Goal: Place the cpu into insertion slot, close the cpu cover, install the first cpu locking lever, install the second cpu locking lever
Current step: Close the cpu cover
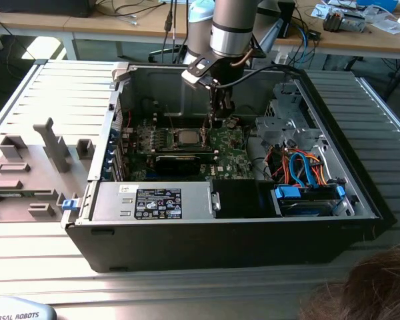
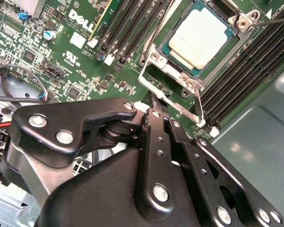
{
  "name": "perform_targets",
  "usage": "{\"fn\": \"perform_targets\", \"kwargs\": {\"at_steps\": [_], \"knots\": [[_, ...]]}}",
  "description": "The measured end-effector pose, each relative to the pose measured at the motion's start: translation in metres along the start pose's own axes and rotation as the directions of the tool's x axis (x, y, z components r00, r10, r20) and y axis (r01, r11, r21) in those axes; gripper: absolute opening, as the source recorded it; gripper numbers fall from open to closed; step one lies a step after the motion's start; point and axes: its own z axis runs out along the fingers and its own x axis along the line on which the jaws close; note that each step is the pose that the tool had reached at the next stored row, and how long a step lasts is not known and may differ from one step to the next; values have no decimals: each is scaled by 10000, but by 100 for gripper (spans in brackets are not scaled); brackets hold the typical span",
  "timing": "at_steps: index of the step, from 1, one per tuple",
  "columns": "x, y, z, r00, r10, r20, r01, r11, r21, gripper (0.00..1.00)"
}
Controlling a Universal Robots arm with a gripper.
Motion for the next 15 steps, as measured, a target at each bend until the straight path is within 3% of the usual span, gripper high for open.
{"fn": "perform_targets", "kwargs": {"at_steps": [15], "knots": [[8,-74,3,10000,0,17,0,10000,2,11]]}}
